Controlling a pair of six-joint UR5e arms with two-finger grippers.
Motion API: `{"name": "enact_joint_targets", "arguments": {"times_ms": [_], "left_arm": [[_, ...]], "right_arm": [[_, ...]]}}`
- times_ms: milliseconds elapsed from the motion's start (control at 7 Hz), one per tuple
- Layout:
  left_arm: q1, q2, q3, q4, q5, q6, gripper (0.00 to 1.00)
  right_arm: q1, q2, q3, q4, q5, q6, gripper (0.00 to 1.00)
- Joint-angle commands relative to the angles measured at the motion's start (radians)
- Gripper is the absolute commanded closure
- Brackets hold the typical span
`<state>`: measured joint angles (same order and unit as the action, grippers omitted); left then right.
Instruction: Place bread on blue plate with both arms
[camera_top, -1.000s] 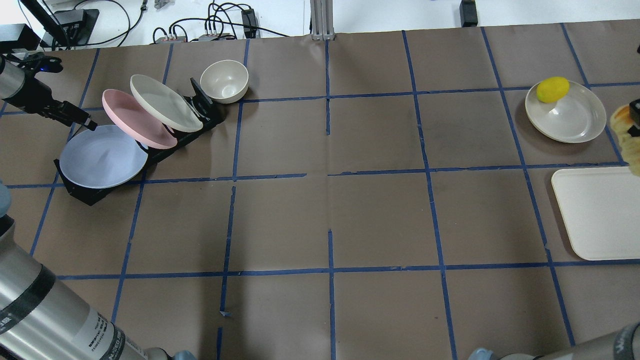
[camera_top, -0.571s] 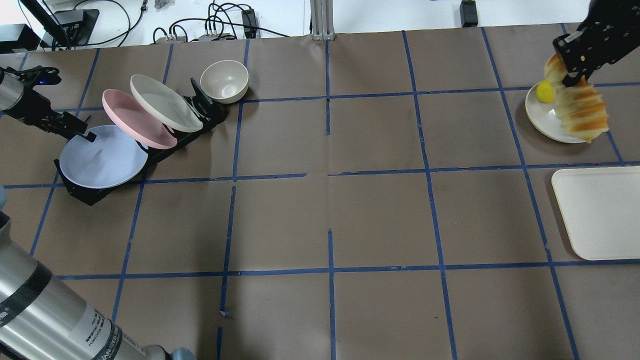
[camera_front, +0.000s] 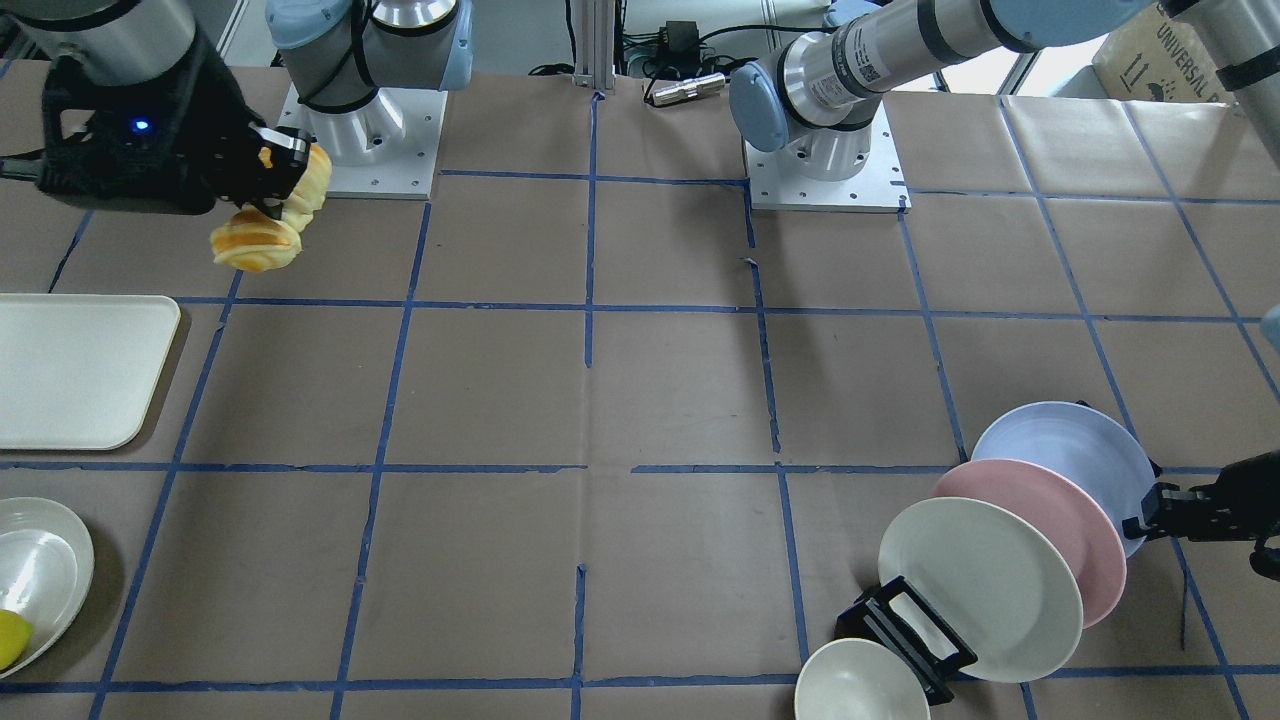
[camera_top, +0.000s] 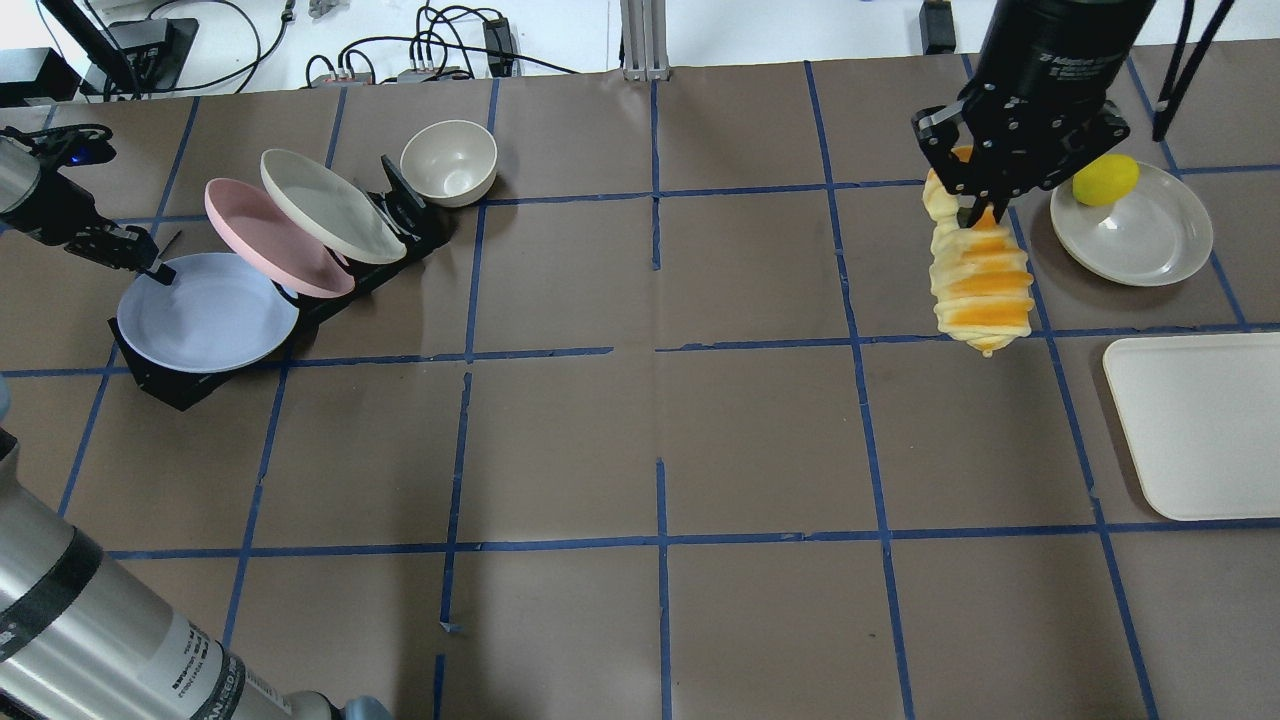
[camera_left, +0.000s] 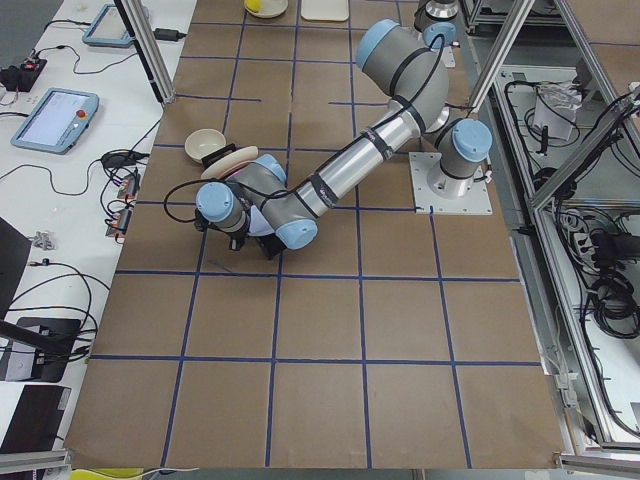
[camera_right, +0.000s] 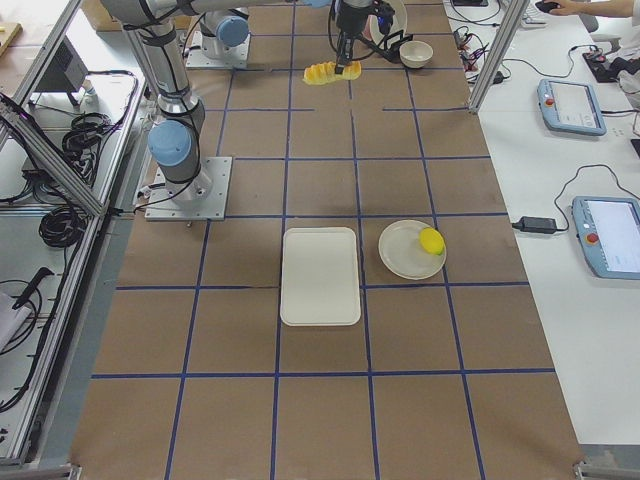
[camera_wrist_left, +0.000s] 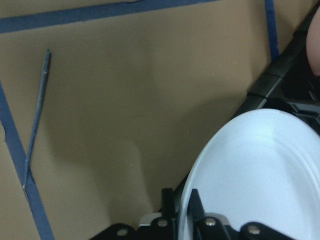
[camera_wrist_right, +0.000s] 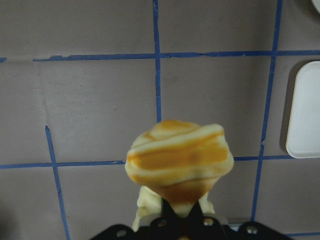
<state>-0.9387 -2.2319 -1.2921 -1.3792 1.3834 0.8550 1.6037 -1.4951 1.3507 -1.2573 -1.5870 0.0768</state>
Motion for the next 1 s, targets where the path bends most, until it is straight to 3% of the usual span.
{"name": "enact_joint_targets", "arguments": {"times_ms": [0,143,571,857], "left_arm": [[0.001,0.101,0.005,-0.116,0.017,-0.002,0.92],[0.004,0.180,0.002,-0.211,0.066,-0.002,0.92],[0.003,0.458,-0.018,-0.519,0.083,-0.074,0.94],[-0.017,0.579,-0.071,-0.577,0.077,-0.242,0.94]], "right_arm": [[0.056,0.006,0.016,-0.058,0.004,0.064,0.97],[0.056,-0.002,0.056,-0.062,0.002,0.058,0.97],[0.050,-0.043,0.142,-0.132,-0.004,0.026,0.97],[0.047,-0.053,0.156,-0.133,-0.004,0.024,0.97]]}}
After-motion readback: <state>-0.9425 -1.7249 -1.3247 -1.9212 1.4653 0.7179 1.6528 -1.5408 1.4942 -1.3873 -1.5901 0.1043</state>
